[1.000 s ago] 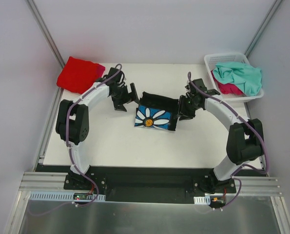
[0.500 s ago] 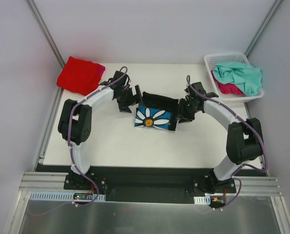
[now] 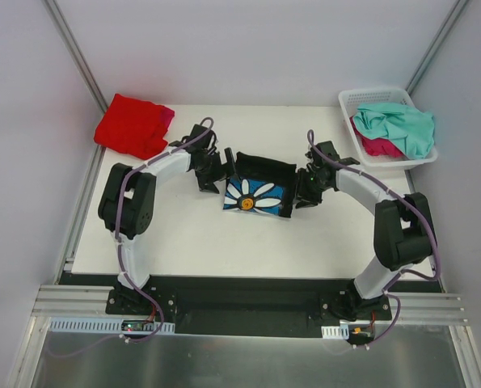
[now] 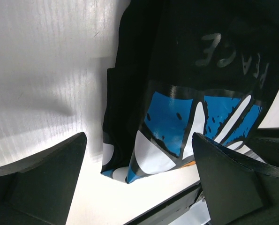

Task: Fold and stack the t-shirts

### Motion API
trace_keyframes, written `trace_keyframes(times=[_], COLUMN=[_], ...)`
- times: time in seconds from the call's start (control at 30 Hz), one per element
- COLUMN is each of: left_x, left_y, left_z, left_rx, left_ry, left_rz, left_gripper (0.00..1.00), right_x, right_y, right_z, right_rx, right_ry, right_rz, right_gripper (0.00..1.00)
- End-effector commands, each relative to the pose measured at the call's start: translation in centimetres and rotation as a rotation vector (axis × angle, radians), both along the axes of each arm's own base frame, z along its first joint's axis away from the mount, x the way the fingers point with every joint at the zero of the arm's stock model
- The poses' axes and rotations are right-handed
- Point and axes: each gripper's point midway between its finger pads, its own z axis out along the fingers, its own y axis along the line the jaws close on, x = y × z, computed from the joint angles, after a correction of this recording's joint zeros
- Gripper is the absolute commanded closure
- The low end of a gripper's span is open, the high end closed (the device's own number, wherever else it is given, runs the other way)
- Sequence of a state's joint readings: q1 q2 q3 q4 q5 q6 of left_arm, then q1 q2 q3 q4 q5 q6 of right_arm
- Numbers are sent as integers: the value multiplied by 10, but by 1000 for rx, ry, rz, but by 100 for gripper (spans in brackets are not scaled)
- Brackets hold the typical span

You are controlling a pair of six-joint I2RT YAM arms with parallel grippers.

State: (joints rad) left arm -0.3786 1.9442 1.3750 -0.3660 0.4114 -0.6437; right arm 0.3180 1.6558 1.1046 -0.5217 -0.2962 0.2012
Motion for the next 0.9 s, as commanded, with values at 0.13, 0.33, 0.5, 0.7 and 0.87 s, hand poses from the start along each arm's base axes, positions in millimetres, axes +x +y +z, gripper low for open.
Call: trace_keyframes(times=[0.13, 0.33, 0.5, 0.7, 0.87], left_x=[8, 8, -5, -33, -45], left_y=[-12, -12, -8, 3, 8], left_z=[2, 15, 24, 26, 23], left_rx=[-29, -44, -53, -57, -48], left_ry=[-24, -46, -42, -17, -7], left_rz=[-8, -3, 12, 19, 19], left_gripper=[8, 12, 25, 55, 80], right_x=[20, 25, 22, 16, 16], right_y=[11, 12, 10, 7, 8], right_z=[4, 14, 17, 18, 20], right_rx=[27, 27, 24, 14, 19], right_ry=[-25, -45, -48, -50, -56], right_rz=[12, 13, 14, 18, 19], right_gripper=[66, 66, 66, 66, 66])
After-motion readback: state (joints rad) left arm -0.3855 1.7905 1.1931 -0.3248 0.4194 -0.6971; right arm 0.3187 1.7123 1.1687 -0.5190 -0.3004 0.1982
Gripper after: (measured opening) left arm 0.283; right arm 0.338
